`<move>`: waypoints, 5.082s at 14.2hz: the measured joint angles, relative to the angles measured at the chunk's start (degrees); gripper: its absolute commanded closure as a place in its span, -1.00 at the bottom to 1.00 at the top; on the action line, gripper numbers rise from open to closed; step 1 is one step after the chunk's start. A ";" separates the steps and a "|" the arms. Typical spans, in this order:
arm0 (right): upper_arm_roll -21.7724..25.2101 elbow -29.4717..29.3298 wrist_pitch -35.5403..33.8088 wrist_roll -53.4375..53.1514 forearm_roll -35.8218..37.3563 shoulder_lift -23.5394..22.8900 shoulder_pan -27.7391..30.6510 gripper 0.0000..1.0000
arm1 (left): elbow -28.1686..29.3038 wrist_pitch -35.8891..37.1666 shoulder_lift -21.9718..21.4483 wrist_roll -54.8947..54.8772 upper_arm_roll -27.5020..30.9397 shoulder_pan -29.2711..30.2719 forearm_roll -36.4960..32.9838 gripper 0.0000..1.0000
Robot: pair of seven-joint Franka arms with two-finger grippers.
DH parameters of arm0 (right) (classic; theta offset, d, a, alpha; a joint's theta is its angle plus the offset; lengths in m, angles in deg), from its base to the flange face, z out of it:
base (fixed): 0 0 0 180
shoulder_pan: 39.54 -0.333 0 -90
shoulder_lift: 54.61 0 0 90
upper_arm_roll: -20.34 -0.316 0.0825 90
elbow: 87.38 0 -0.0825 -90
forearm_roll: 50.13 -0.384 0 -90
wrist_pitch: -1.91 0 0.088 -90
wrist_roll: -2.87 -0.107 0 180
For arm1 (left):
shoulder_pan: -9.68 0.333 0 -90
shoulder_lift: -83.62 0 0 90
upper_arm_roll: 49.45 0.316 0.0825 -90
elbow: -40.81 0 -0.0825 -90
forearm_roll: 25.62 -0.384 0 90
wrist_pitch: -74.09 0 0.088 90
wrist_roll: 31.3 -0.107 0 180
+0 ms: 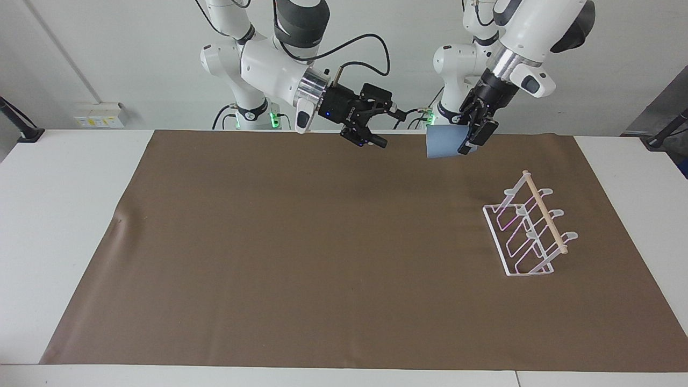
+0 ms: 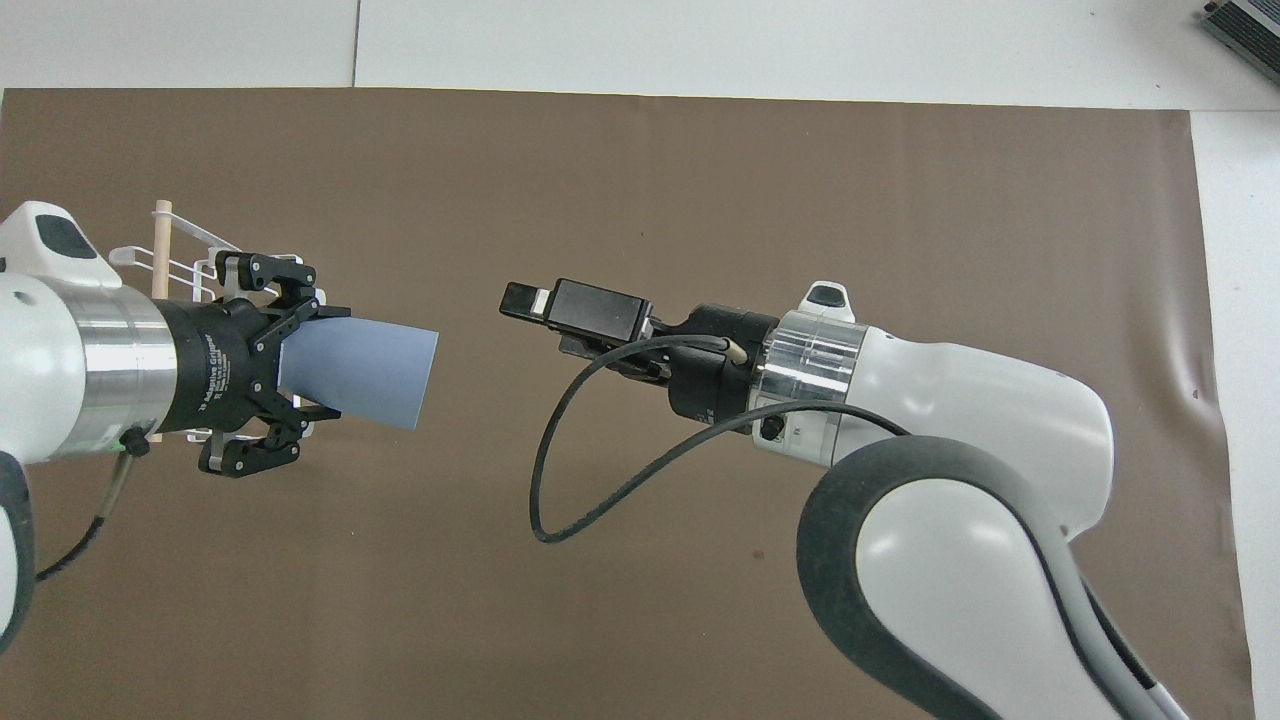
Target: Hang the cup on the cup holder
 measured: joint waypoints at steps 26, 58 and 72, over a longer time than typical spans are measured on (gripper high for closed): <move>1.26 2.55 -29.04 -4.83 83.41 0.77 29.60 -0.88 | 1.80 -27.77 16.07 -32.65 1.09 8.41 -40.23 1.00; 3.26 -19.16 -53.54 -5.52 85.38 1.89 31.75 0.04 | 8.39 -33.29 16.67 -32.09 1.11 9.43 -43.96 -1.00; 3.30 -19.89 -54.05 -5.56 82.72 1.84 31.74 -1.00 | -13.75 0.24 14.56 -61.30 0.17 9.44 -27.26 -1.00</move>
